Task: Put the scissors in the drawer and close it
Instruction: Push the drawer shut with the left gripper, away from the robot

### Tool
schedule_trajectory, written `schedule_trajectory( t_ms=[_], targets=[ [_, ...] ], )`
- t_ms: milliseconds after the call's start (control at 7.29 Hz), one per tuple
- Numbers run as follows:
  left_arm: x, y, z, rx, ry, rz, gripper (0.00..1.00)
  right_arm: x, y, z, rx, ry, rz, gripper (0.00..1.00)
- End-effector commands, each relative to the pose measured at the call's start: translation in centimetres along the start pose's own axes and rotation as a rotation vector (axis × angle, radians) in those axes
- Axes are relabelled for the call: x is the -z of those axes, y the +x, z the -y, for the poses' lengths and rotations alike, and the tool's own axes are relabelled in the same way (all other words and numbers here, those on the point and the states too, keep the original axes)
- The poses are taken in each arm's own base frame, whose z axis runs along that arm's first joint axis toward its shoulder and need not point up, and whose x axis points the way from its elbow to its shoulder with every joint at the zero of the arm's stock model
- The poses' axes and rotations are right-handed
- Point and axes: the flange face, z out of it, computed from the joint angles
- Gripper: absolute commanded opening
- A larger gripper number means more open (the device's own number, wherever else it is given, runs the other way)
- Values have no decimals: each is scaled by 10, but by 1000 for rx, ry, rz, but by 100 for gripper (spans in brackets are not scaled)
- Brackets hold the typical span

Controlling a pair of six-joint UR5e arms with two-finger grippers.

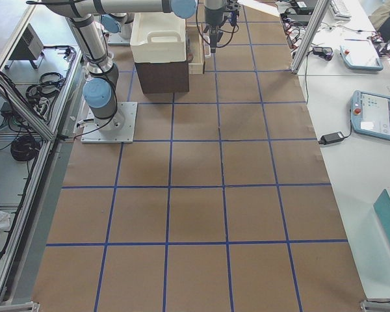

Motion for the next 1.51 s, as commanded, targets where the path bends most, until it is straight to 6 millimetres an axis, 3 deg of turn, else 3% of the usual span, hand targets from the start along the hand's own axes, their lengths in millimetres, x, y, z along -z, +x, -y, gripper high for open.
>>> schedule_trajectory(
  t_ms=[0, 275, 1373],
  targets=[
    [-7, 4, -8, 13, -28, 27, 100, 0, 0, 0, 1, 0, 0, 100],
    [-9, 5, -23, 2, -61, 59, 100, 0, 0, 0, 0, 1, 2, 100],
    [-30, 20, -49, -5, -118, 148, 100, 1, 0, 0, 0, 1, 2, 100]
  ],
)
